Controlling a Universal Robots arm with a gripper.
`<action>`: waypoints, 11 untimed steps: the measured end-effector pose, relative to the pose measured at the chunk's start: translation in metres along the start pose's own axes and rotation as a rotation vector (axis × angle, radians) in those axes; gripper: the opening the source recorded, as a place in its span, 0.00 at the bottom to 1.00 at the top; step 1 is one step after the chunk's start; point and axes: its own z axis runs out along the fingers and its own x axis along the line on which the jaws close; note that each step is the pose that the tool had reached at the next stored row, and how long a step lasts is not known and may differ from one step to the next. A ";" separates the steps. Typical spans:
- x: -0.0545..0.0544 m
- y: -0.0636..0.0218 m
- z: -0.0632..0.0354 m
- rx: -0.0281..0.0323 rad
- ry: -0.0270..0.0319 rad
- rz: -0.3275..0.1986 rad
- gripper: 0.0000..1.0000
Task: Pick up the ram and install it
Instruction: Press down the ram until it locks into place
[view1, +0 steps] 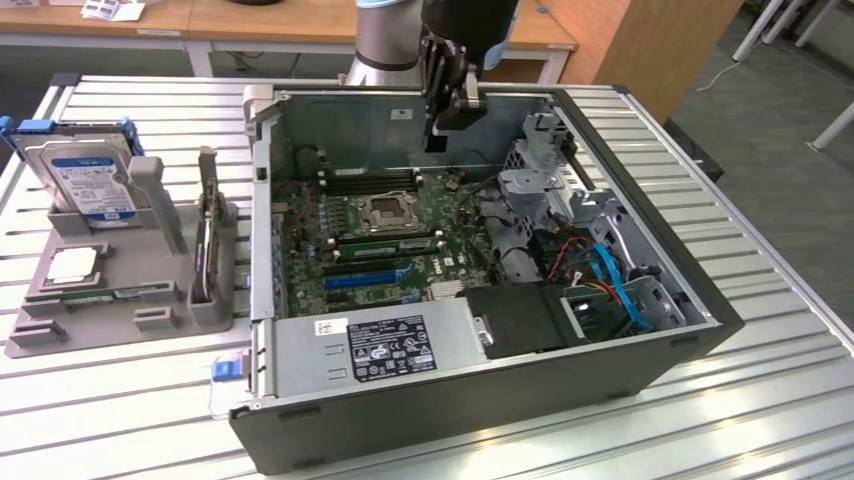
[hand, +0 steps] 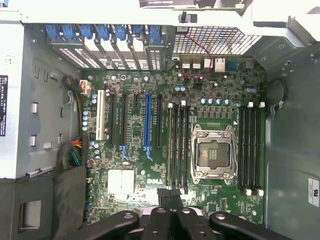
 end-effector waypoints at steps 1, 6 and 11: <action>0.000 0.0000 0.0000 -0.0002 -0.0005 0.009 0.11; 0.000 0.0000 0.0001 -0.0018 -0.0052 0.100 0.11; 0.000 0.0000 0.0002 -0.0034 -0.0099 0.191 0.11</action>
